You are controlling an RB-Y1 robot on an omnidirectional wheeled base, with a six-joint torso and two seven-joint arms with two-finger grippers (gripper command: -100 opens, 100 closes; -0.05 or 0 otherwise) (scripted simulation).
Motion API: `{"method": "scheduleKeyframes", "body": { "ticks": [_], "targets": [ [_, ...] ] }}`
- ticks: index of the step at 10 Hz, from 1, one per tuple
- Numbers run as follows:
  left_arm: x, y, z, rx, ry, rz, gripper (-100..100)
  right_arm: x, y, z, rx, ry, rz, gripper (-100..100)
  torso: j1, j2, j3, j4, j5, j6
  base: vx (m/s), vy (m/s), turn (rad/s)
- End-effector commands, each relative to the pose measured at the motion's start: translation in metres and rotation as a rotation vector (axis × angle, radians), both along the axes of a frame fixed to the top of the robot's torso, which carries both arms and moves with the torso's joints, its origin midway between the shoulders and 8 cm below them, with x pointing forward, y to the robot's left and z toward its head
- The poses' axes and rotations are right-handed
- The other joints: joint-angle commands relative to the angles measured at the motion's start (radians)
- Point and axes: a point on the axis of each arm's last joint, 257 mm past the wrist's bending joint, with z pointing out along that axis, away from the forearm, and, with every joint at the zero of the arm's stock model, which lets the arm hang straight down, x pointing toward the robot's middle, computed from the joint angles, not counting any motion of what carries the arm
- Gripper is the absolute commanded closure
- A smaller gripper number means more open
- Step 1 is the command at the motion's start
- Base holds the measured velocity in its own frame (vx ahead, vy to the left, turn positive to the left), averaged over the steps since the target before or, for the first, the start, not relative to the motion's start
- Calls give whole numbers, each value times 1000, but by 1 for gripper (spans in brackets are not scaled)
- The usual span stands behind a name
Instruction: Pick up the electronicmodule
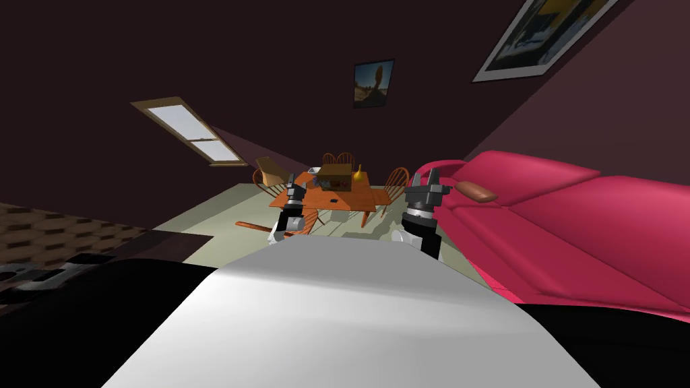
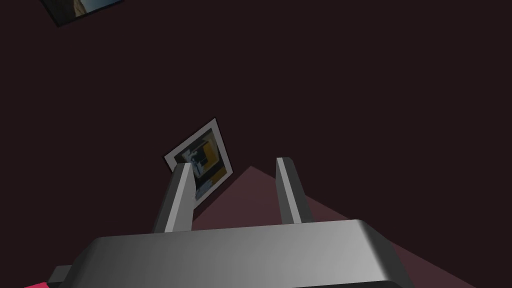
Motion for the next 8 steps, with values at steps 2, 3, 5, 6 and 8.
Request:
{"method": "scheduleKeyframes", "body": {
  "ticks": [2, 3, 5, 6, 8],
  "targets": [
    [19, 9, -18, -3, 76, 3, -100, 0, 0, 0, 0, 0, 0, 0, 0, 0, 0, 0, 0, 0, -32, 33, -95],
    [34, 17, -30, -8, 120, 5, -100, 0, 0, 0, 0, 0, 0, 0, -1, -1, 0, 0, 0, 0, -31, 31, -180],
    [50, 24, -42, -16, 172, 7, -100, 0, 0, 0, 0, 0, 0, 0, -1, -1, -1, 0, 0, 0, -26, 31, -120],
    [52, 26, -49, -18, 192, 10, -100, 0, 0, 0, 0, 0, 0, 0, -1, -1, -1, 0, 0, 1, -20, 30, -101],
    [67, 34, -66, -30, 254, 16, -100, 0, 0, 0, 0, 0, 0, 0, -1, -2, -1, 0, 0, 1, -20, 31, -130]
  ]
}}
